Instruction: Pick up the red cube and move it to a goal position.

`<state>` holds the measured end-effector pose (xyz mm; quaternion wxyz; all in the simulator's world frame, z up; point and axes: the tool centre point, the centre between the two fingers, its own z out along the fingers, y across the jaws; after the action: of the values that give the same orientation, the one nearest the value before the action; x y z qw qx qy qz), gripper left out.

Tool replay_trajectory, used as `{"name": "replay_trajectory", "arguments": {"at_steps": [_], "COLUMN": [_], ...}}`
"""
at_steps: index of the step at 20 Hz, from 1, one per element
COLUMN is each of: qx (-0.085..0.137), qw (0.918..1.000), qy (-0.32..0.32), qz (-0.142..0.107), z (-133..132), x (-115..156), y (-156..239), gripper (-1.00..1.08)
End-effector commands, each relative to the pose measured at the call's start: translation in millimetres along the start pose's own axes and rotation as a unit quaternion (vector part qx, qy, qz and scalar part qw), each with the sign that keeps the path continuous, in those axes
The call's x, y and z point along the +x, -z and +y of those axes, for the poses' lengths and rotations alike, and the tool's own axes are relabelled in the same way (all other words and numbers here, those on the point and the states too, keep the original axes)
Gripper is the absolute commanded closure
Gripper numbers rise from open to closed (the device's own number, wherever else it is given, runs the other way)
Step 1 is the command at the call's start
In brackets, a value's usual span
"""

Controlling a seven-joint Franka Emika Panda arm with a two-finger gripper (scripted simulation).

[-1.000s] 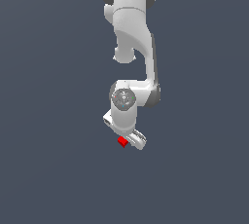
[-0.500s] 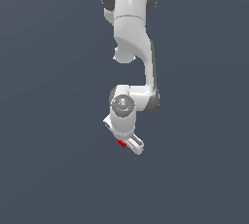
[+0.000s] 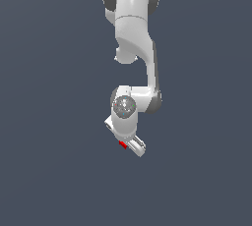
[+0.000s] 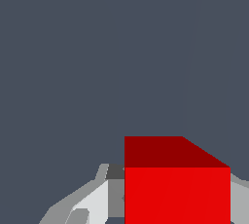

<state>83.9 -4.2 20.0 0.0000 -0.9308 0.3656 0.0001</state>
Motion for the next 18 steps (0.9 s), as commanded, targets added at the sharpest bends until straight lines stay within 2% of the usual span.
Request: {"name": "replay_trajectory", "arguments": {"at_steps": [1, 10, 18], "qx": [0.000, 0.000, 0.000], "qw": [1.0000, 1.0000, 1.0000], "qy": [0.000, 0.000, 0.000], "qz": [0.000, 0.000, 0.000], "z": [0.2, 1.9, 6.6], "x": [0.1, -7.8, -26.3], "y": [0.3, 21.4, 72.4], "gripper": [1.08, 1.08, 1.08]}}
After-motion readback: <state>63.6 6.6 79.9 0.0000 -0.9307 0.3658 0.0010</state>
